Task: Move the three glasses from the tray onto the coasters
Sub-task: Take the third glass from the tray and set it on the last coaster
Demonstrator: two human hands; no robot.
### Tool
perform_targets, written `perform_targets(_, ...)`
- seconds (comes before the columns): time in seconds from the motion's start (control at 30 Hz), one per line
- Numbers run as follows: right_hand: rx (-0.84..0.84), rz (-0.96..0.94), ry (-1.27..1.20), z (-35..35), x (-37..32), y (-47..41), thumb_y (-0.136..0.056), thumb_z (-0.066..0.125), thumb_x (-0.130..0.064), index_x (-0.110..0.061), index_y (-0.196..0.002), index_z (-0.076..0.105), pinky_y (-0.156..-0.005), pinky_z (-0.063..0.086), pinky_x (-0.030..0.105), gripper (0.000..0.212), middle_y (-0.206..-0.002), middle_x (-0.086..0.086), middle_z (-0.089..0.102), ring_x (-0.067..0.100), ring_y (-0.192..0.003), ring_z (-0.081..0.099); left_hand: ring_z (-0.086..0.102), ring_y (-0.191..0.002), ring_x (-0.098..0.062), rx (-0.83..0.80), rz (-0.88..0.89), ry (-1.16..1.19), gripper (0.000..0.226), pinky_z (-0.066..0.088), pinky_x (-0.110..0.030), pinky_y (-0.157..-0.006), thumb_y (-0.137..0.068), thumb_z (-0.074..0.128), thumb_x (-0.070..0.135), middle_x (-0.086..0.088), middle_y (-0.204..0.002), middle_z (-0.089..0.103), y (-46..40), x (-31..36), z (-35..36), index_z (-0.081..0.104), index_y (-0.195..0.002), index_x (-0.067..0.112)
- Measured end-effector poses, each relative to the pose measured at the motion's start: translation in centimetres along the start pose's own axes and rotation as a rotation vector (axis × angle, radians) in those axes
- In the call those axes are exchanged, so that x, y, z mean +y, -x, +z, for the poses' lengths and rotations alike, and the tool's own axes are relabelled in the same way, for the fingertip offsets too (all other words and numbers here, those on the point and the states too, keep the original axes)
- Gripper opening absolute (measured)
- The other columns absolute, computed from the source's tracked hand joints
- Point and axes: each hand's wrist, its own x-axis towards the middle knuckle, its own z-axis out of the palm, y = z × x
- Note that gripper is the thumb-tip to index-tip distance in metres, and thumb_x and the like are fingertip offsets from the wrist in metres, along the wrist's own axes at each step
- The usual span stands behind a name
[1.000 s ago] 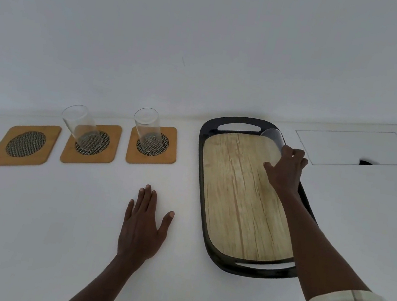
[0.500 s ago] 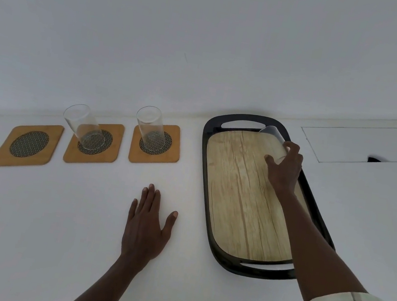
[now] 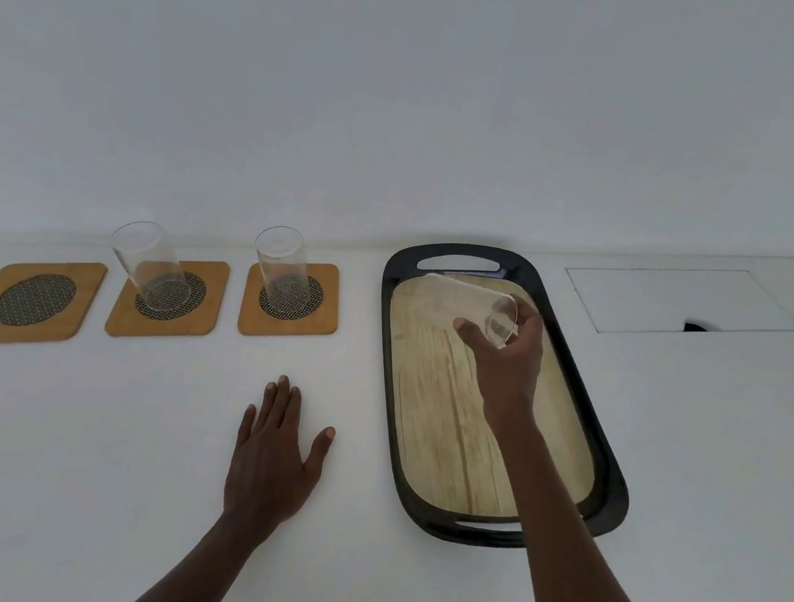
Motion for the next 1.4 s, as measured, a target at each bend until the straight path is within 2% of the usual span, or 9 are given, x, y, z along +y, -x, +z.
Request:
perform_targets(0.07, -0.034, -0.003, -0.023, -0.1, -0.2, 1.1, -0.07, 0.087, -0.019, -0.017, -0.121, 0.056, -0.081, 0.059, 0.029, 0.06, -0.12, 0.008, 0.06, 0.021, -0.11, 0.061, 0.004, -0.154, -0.017, -0.005, 0.001, -0.003, 0.08, 0.011, -0.041, -0.126, -0.095, 0.031, 0.062, -0.004, -0.166, 0.011, 0.1, 0.0, -0.1, 0.017, -0.156, 0.011)
perform_targets(0.13, -0.066, -0.031, -0.039, -0.2, -0.4, 2.0, -0.069, 0.088, -0.016, -0.017, -0.119, 0.058, -0.073, 0.056, 0.019, 0.058, -0.115, 0.009, 0.061, 0.018, -0.104, 0.061, 0.002, -0.154, -0.017, -0.009, 0.0, -0.007, 0.08, 0.01, -0.041, -0.126, -0.096, 0.031, 0.061, -0.004, -0.166, 0.009, 0.2, 0.0, -0.1, 0.016, -0.157, 0.011)
perform_targets(0.3, -0.126, -0.041, -0.063, -0.1, -0.7, 3.9, -0.071, 0.087, -0.01, -0.022, -0.126, 0.055, -0.072, 0.053, 0.011, 0.064, -0.117, 0.0, 0.062, 0.002, -0.105, 0.063, 0.002, -0.154, -0.018, -0.012, 0.008, -0.007, 0.08, 0.01, -0.042, -0.126, -0.095, 0.027, 0.061, -0.005, -0.166, 0.008, 0.2, 0.0, -0.3, 0.015, -0.157, 0.01)
perform_targets(0.5, -0.136, -0.021, -0.101, 0.3, -1.0, 5.6, -0.073, 0.086, -0.012, -0.023, -0.132, 0.051, -0.081, 0.059, 0.026, 0.07, -0.125, 0.009, 0.061, 0.027, -0.116, 0.063, -0.003, -0.154, -0.018, -0.038, 0.014, -0.022, 0.081, 0.007, -0.041, -0.127, -0.097, 0.026, 0.061, -0.005, -0.167, 0.002, 0.3, 0.1, -0.3, 0.009, -0.157, 0.011)
perform_targets(0.63, -0.139, 0.004, -0.101, 0.9, -1.9, 6.6, -0.072, 0.087, -0.012, -0.022, -0.13, 0.047, -0.078, 0.061, 0.03, 0.072, -0.124, 0.008, 0.062, 0.028, -0.11, 0.067, -0.006, -0.154, -0.02, -0.07, 0.02, -0.022, 0.081, 0.004, -0.041, -0.126, -0.097, 0.026, 0.06, -0.007, -0.167, -0.002, 0.4, 0.1, -0.6, 0.006, -0.157, 0.01)
perform_targets(0.77, -0.154, -0.006, -0.08, 1.6, -2.9, 7.4, -0.071, 0.088, -0.013, -0.019, -0.13, 0.047, -0.088, 0.061, 0.041, 0.072, -0.126, 0.01, 0.061, 0.03, -0.113, 0.065, -0.011, -0.154, -0.021, -0.133, 0.027, 0.006, 0.081, 0.0, -0.039, -0.126, -0.098, 0.026, 0.06, -0.007, -0.167, -0.01, 0.3, -0.2, -1.0, -0.002, -0.156, 0.01)
perform_targets(0.93, -0.161, -0.045, -0.048, 3.3, -4.2, 8.4, -0.063, 0.089, -0.028, -0.023, -0.126, 0.05, -0.092, 0.059, 0.048, 0.074, -0.125, 0.008, 0.063, 0.031, -0.113, 0.066, -0.011, -0.153, -0.019, -0.095, 0.006, 0.057, 0.081, 0.001, -0.038, -0.126, -0.099, 0.028, 0.058, -0.006, -0.166, -0.011, 0.8, -2.5, -2.7, -0.001, -0.156, 0.009)
perform_targets(1.2, -0.176, -0.041, -0.04, 8.1, -5.2, 11.1, -0.061, 0.091, -0.029, -0.021, -0.125, 0.053, -0.093, 0.058, 0.043, 0.075, -0.121, 0.001, 0.066, 0.023, -0.111, 0.067, -0.009, -0.154, -0.021, -0.047, -0.084, 0.029, 0.079, 0.004, -0.043, -0.126, -0.1, 0.03, 0.054, -0.009, -0.167, -0.008, 1.5, -9.6, -7.0, 0.001, -0.156, 0.007)
perform_targets(1.4, -0.231, -0.027, -0.068, 12.8, -5.5, 13.8, -0.064, 0.091, -0.021, -0.021, -0.126, 0.051, -0.097, 0.056, 0.043, 0.074, -0.126, 0.007, 0.066, 0.024, -0.114, 0.066, -0.008, -0.154, -0.021, -0.023, -0.151, 0.026, 0.08, 0.003, -0.043, -0.126, -0.1, 0.031, 0.054, -0.009, -0.167, -0.006, 2.4, -15.8, -9.5, 0.001, -0.157, 0.007)
